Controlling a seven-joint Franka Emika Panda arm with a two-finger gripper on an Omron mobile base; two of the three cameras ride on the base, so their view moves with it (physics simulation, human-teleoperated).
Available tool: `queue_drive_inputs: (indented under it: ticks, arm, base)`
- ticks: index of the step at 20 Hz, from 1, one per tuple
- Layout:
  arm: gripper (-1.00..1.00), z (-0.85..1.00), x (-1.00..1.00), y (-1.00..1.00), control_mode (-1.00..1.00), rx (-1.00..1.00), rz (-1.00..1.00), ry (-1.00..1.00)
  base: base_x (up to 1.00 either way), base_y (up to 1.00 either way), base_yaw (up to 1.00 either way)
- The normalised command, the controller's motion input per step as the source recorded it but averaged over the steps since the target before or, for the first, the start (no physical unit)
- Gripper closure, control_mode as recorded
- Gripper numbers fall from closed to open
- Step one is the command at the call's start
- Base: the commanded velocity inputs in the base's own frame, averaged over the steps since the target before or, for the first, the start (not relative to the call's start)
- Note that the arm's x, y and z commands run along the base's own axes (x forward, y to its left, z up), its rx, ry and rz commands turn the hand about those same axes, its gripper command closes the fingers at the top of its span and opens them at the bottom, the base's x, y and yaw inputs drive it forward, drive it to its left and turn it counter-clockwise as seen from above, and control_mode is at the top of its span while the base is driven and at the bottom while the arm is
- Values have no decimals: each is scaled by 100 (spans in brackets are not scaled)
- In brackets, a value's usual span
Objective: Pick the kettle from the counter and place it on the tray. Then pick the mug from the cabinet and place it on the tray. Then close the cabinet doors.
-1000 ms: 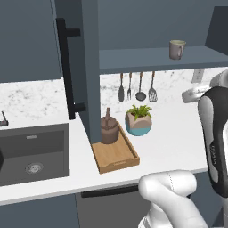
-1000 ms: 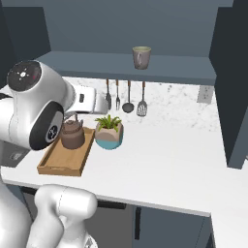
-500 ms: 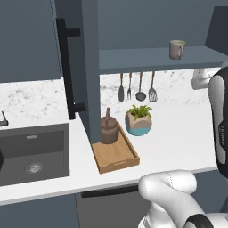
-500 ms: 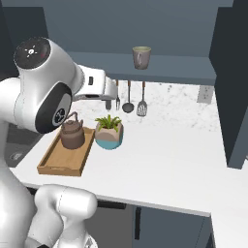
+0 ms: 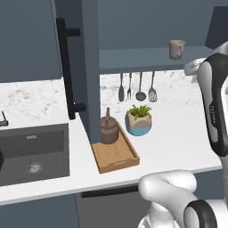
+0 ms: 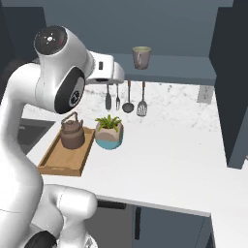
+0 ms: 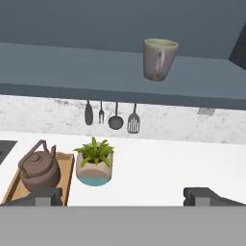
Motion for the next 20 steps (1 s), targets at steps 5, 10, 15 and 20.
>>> queue_drive_inputs:
  ticks: [5,10,15,20]
  arm:
    - [-100,5,50,-16,-100,0,-1,-9]
    - [-100,4,39,-20,-100,0,-3,0]
    - [-100,1,51,-11,-100,0,0,0]
    - [-100,3,44,-17,-100,0,0,0]
  base:
    - [0,0,0]
    - [0,0,0]
    - [0,0,0]
    - [0,0,0]
